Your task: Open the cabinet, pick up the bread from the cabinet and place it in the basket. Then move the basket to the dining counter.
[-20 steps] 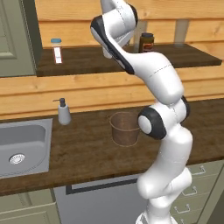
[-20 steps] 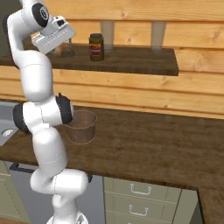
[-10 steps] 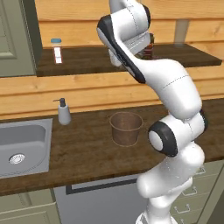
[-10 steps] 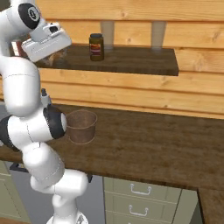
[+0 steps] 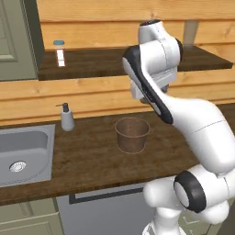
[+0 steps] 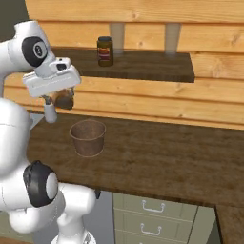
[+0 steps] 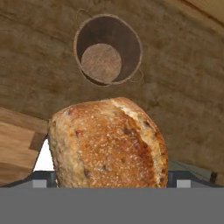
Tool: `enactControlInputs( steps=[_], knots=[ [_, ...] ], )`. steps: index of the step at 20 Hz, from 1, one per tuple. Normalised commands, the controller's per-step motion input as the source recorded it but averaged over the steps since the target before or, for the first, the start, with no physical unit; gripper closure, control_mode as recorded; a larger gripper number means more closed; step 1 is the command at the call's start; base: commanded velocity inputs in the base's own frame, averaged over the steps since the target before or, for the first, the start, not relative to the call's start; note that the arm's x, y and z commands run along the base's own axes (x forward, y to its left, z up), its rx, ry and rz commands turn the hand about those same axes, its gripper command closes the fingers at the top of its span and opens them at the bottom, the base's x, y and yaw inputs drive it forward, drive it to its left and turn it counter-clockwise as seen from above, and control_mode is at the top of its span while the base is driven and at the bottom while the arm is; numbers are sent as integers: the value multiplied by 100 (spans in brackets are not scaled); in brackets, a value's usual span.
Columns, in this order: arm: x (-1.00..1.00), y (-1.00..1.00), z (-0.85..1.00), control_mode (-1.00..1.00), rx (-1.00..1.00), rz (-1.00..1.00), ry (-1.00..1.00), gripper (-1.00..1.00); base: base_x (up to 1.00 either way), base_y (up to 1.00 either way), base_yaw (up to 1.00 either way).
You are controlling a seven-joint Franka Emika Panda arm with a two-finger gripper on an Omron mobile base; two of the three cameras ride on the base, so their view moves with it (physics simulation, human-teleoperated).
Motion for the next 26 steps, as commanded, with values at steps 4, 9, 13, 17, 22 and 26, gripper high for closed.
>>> enactControlInputs(
  steps=[4, 9, 13, 17, 22, 26],
  knots=[
    [-12, 17, -67, -100, 13, 0, 0, 100, 0, 0, 0],
    [3, 16, -64, -100, 16, -1, 0, 100, 0, 0, 0],
    [33, 0, -70, -100, 17, 0, -2, 100, 0, 0, 0],
    [52, 0, -35, -100, 2, -6, 0, 100, 0, 0, 0],
    [56, 0, -3, -100, 0, -10, 0, 100, 0, 0, 0],
    [59, 0, -6, -100, 0, -10, 0, 100, 0, 0, 0]
  ],
)
